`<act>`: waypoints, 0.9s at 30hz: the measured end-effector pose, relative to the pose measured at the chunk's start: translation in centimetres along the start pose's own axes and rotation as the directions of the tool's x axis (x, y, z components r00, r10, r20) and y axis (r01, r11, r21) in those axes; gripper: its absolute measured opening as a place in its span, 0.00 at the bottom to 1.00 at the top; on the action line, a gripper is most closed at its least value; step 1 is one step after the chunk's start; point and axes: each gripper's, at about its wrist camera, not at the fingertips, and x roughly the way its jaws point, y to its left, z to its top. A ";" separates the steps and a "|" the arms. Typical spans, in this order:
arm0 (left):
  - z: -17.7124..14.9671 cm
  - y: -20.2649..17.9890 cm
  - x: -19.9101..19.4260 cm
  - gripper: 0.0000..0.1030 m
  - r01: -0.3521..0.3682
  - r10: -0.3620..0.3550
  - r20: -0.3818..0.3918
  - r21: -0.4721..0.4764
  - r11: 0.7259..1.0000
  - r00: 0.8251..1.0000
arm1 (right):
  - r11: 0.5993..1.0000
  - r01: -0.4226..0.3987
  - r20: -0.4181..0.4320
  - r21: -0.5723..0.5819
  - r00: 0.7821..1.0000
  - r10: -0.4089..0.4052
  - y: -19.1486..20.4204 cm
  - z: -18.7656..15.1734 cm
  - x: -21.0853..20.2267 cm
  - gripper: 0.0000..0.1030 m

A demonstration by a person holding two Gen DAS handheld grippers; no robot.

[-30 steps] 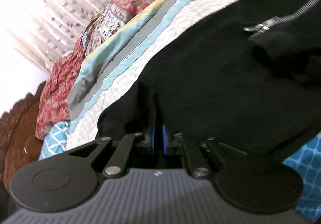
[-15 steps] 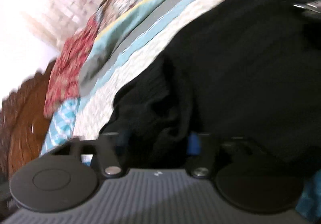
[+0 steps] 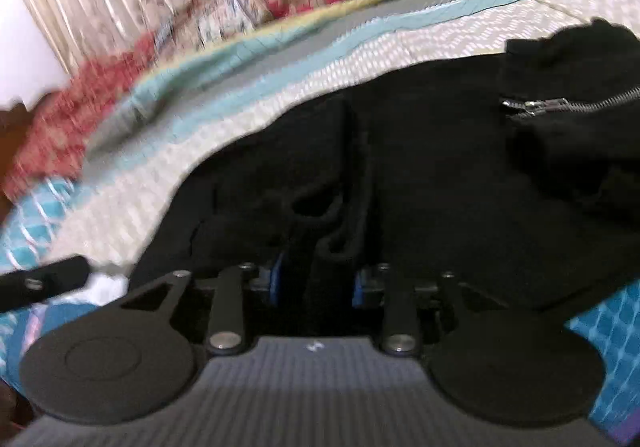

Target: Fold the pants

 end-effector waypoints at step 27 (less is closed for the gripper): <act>-2.4 -2.4 5.4 0.57 0.002 0.024 -0.172 0.148 0.989 0.985 | 0.998 0.055 0.056 -0.034 0.997 -0.053 -3.5 0.3 0.3 0.34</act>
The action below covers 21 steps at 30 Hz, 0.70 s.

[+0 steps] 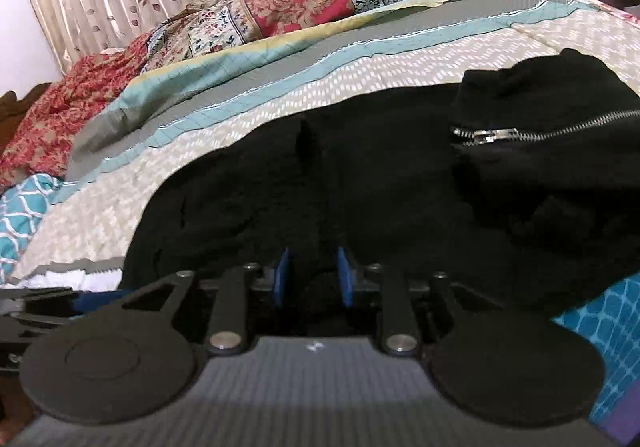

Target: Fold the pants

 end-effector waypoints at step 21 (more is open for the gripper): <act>0.8 0.7 -4.2 0.57 0.076 -0.070 0.050 -0.131 0.988 0.996 | 0.828 0.064 0.298 0.556 0.915 -0.272 -18.2 -0.4 -12.1 0.65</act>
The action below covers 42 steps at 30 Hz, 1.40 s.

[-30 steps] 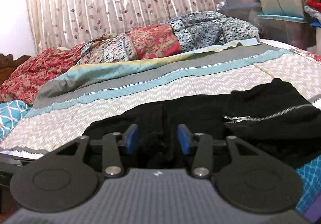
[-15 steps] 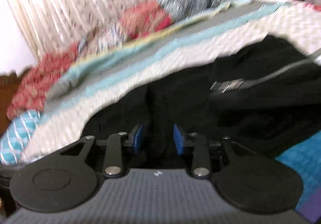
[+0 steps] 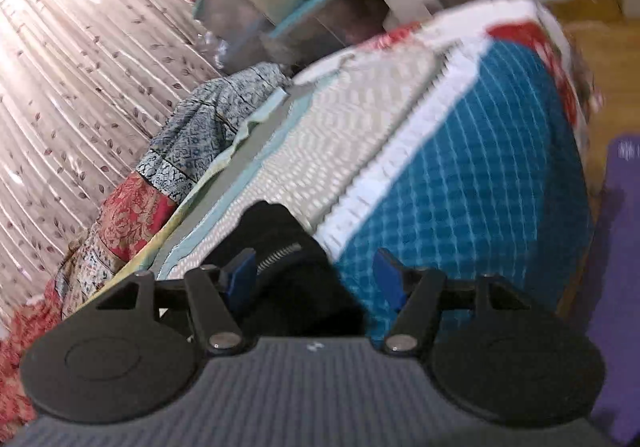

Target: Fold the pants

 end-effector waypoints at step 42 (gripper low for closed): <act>2.7 11.9 4.7 0.17 0.295 -0.296 0.075 -0.477 0.828 0.952 | 0.456 -0.573 -0.553 -0.681 0.811 0.193 26.5 -20.7 0.0 0.14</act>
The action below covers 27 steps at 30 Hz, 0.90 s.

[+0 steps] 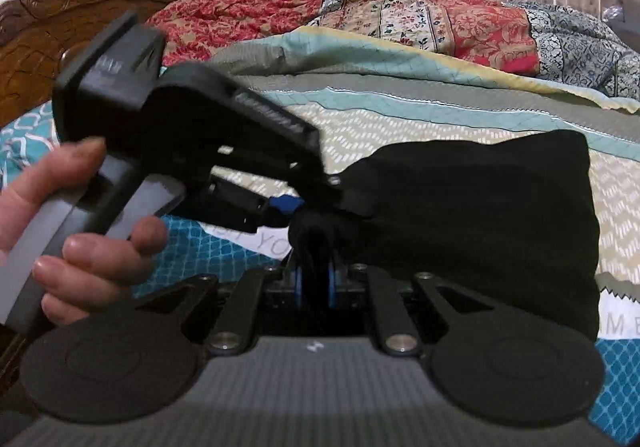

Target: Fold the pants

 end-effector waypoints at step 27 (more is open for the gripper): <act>-4.4 -2.6 -3.7 0.53 -0.241 0.218 0.125 0.220 0.945 0.968 | 0.986 0.099 0.116 0.137 0.986 -0.115 -4.7 -1.3 -6.6 0.42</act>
